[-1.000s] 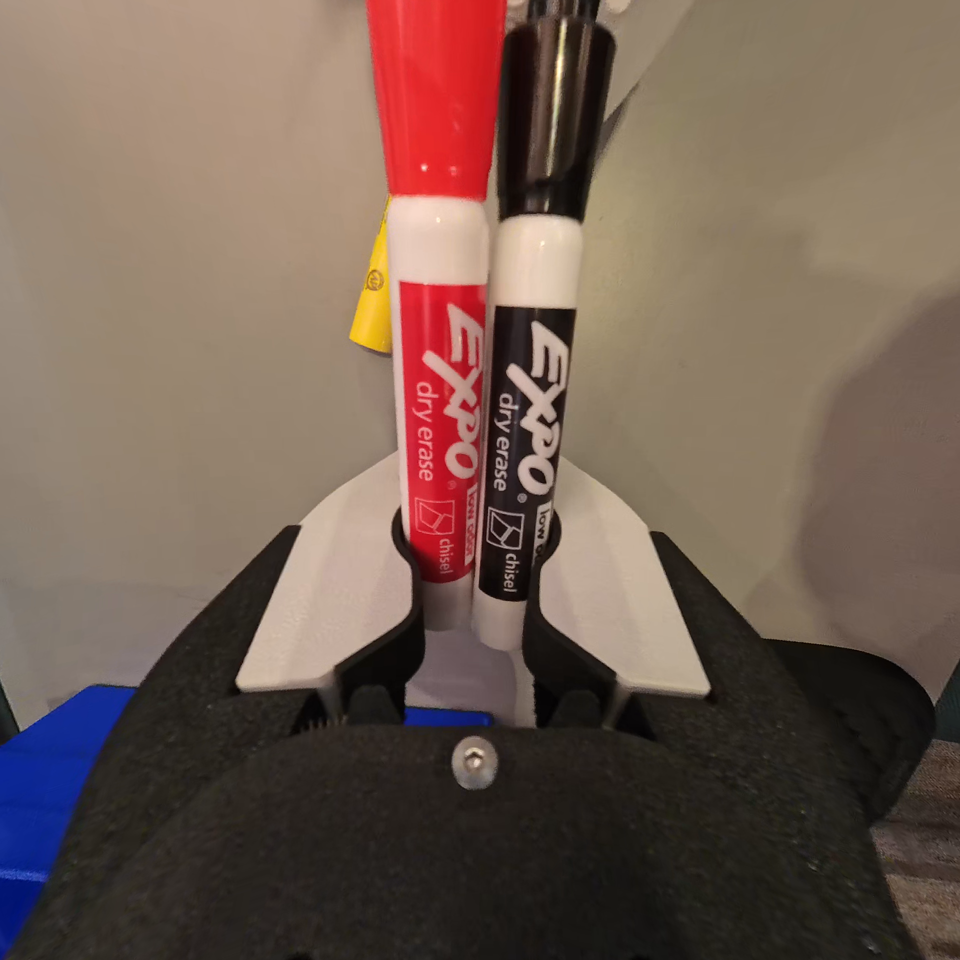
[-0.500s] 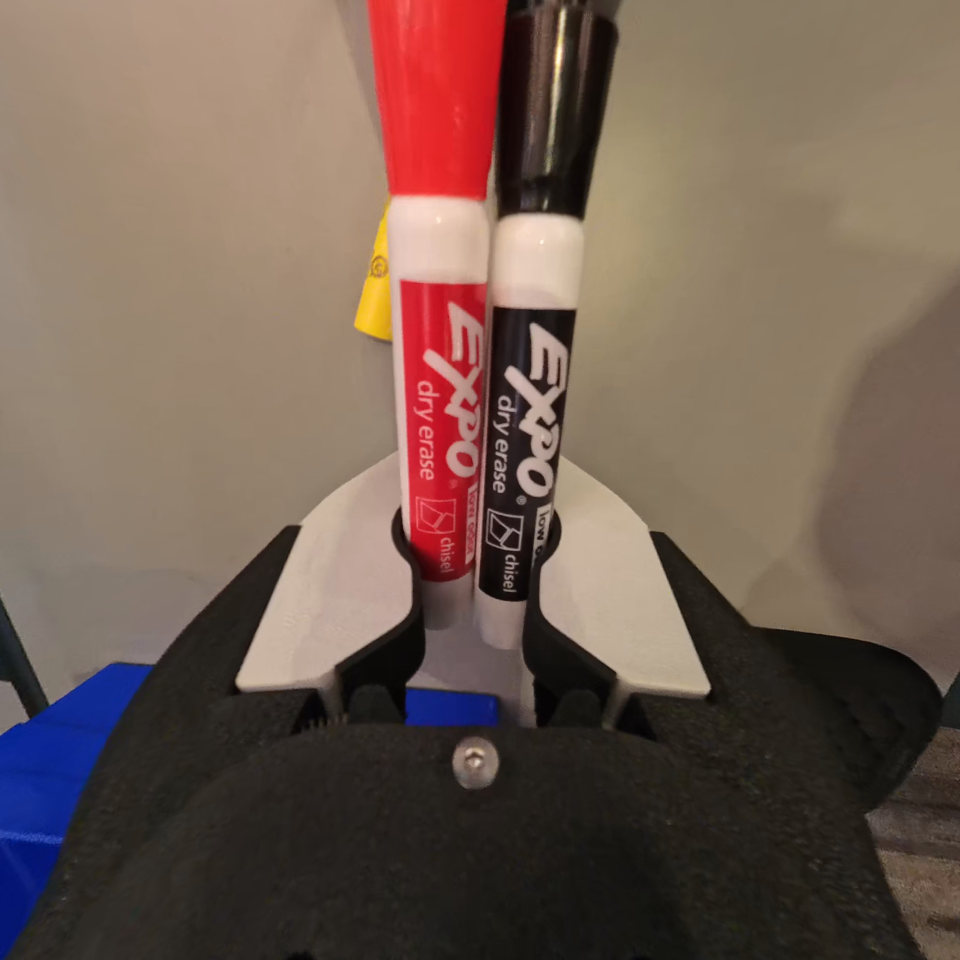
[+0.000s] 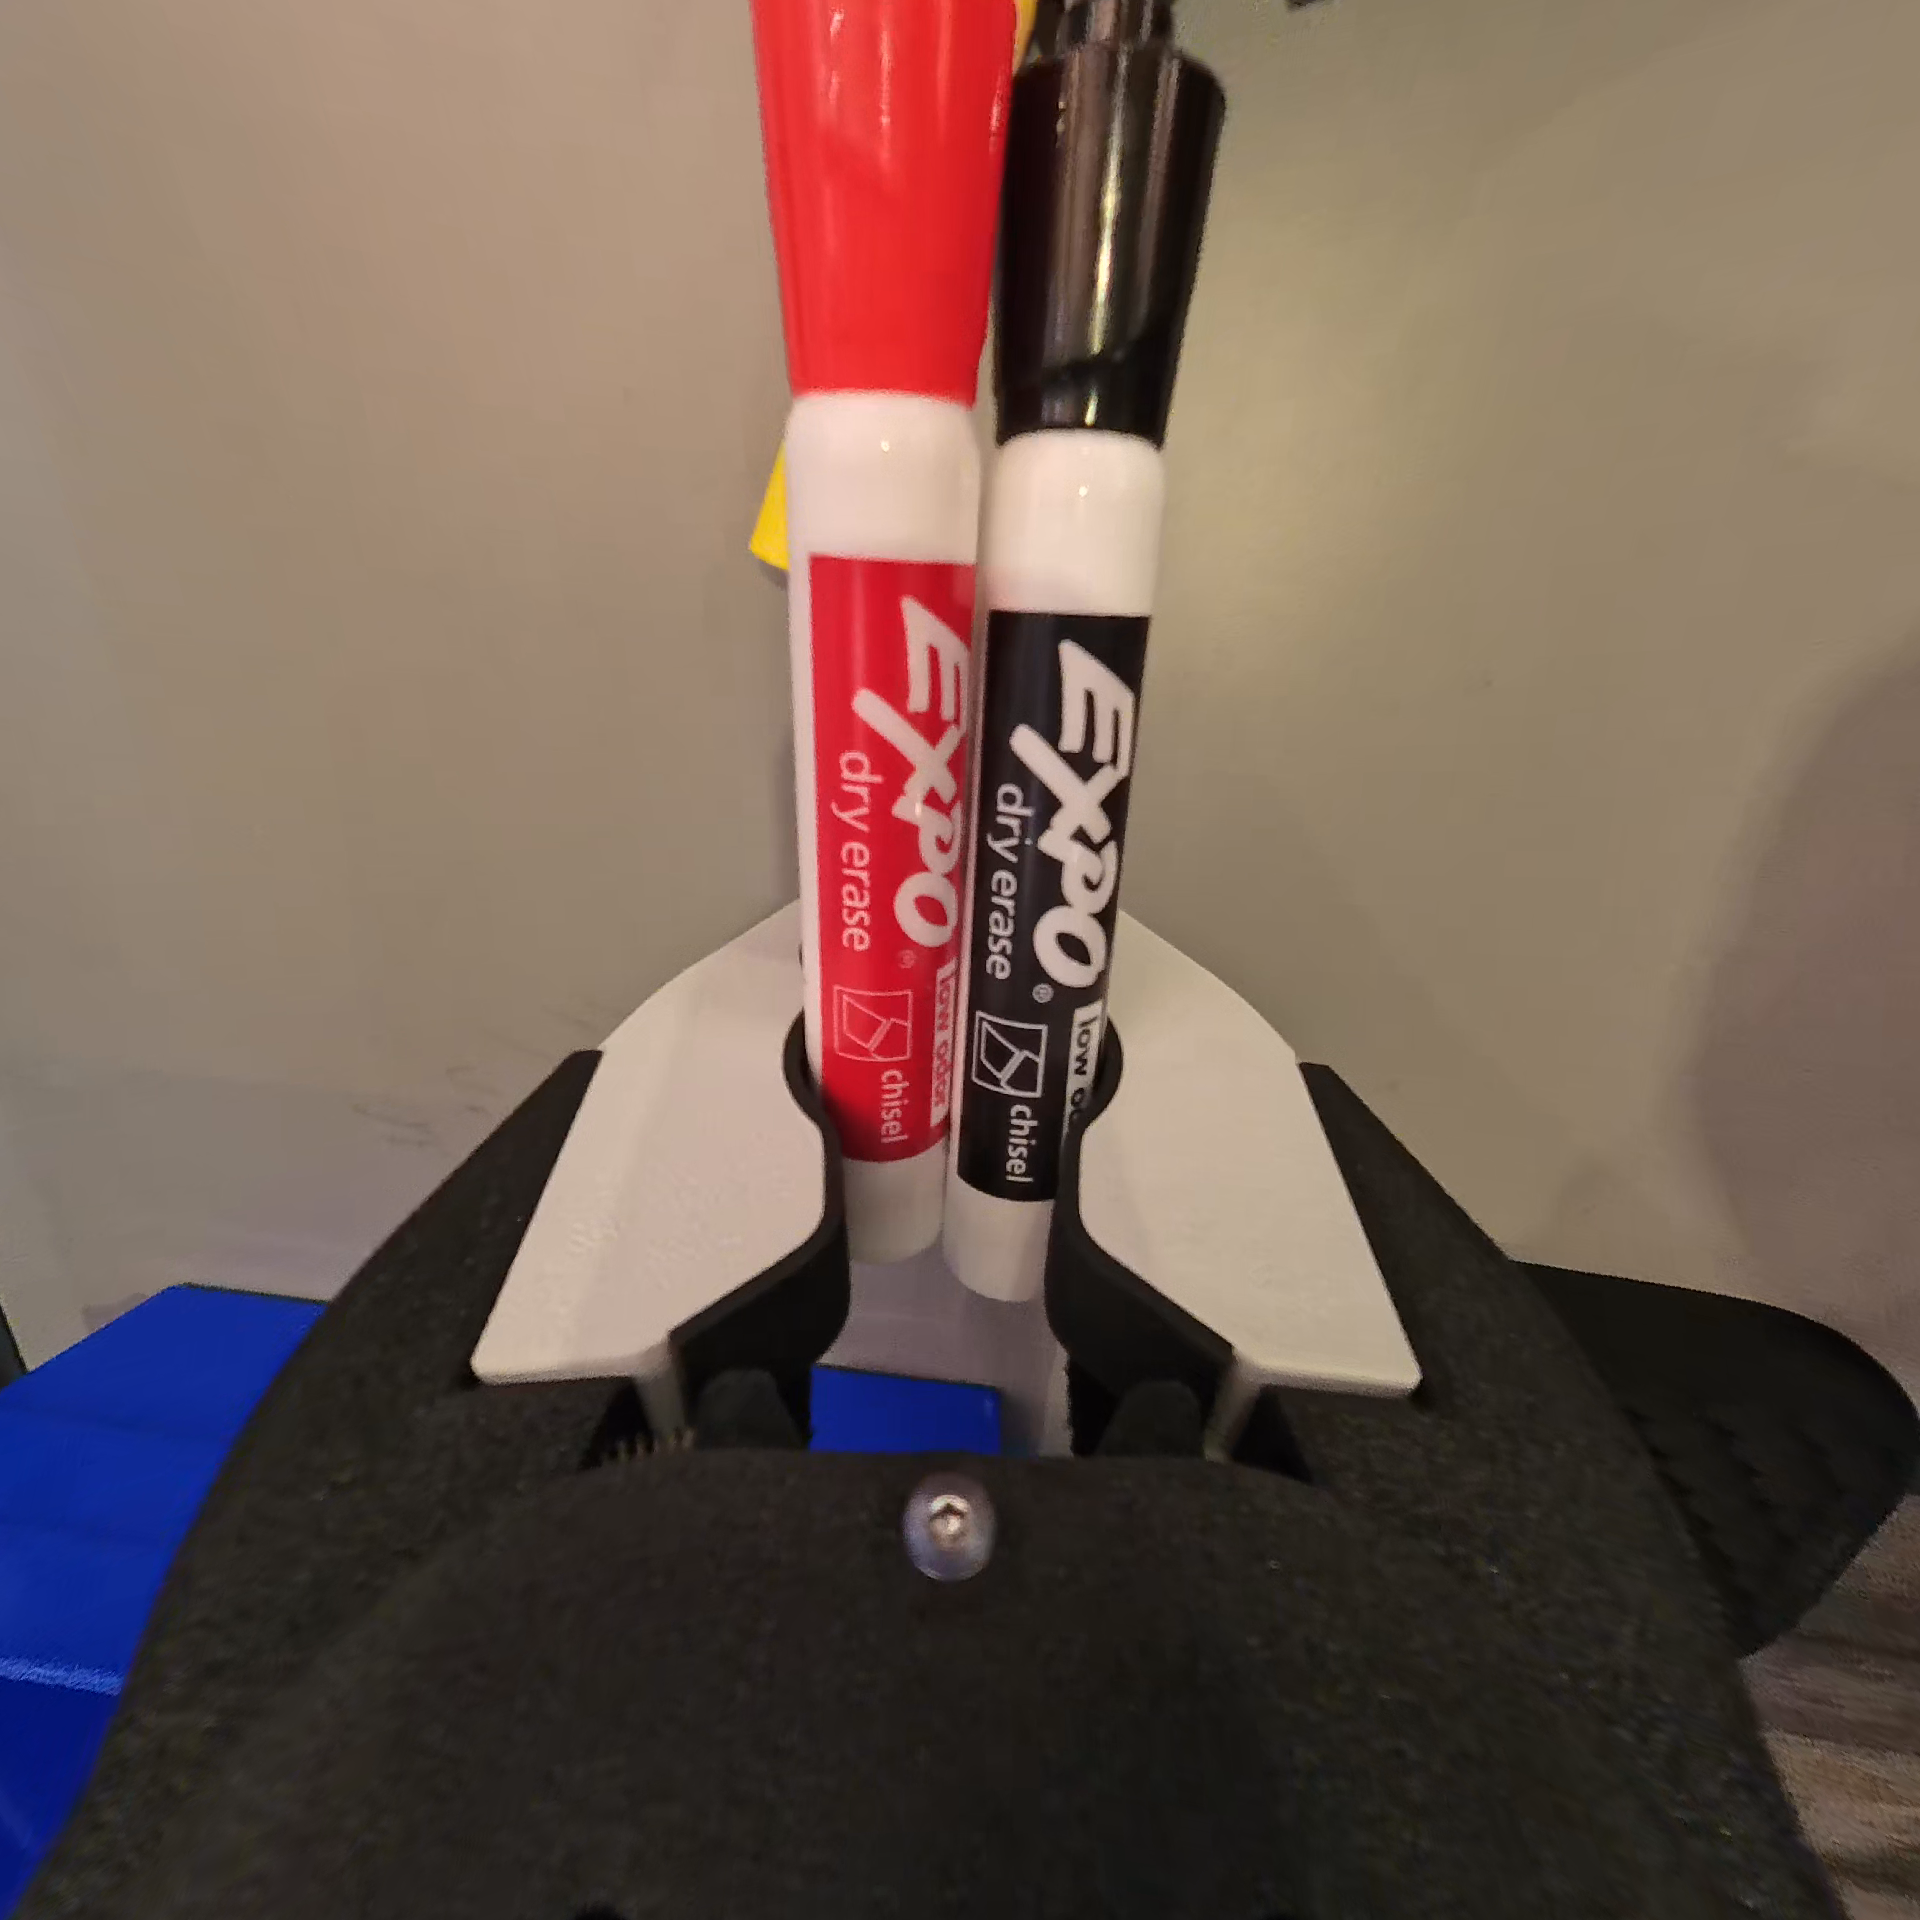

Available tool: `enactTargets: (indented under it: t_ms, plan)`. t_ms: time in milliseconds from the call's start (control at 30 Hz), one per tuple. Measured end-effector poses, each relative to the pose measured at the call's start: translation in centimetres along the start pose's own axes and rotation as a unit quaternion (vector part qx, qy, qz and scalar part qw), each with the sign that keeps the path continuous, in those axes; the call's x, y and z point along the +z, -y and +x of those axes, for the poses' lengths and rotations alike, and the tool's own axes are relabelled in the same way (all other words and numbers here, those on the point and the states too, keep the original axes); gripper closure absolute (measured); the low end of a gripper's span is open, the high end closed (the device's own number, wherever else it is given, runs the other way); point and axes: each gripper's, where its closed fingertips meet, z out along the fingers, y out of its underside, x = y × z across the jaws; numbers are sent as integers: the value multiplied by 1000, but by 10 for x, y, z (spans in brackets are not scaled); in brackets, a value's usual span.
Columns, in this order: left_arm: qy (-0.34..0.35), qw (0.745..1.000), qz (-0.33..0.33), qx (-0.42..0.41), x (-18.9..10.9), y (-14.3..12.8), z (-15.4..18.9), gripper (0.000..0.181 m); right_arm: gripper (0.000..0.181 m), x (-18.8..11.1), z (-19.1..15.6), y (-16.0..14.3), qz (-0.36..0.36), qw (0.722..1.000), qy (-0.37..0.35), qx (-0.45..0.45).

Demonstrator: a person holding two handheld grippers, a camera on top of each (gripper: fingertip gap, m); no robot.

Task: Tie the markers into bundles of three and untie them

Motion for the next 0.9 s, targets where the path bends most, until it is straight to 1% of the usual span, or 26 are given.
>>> enactTargets:
  t_ms: [67,133,200,267,367,433,500,600,767,900]
  plan:
    - [0,1000,0,-6,2,-3,-2,138,162,-9,1,9,26,999,12,19]
    - [-2,1000,-1,-9,3,-6,-3,138,162,-23,6,15,42,999,7,27]
    - [-5,1000,-1,-13,5,-8,-3,138,162,-42,12,20,59,998,-4,25]
    - [-7,1000,-1,-14,6,-9,-3,138,162,-66,14,31,91,996,-12,21]
    - [-11,1000,0,-13,7,-9,-1,138,162,-98,-1,55,146,989,2,-18]
    - [-13,1000,2,-13,8,-8,-1,138,162,-106,-18,67,149,987,10,-62]
    - [-14,1000,7,-11,9,-4,-1,138,162,-99,-32,74,128,987,14,-97]
    - [-18,1000,15,-10,9,2,2,138,162,-80,-46,82,103,986,19,-129]
    - [-21,999,25,-8,8,9,5,138,162,-57,-45,97,68,983,-9,-173]
    - [-25,999,27,-5,5,12,8,139,162,-45,-45,106,45,977,-25,-208]
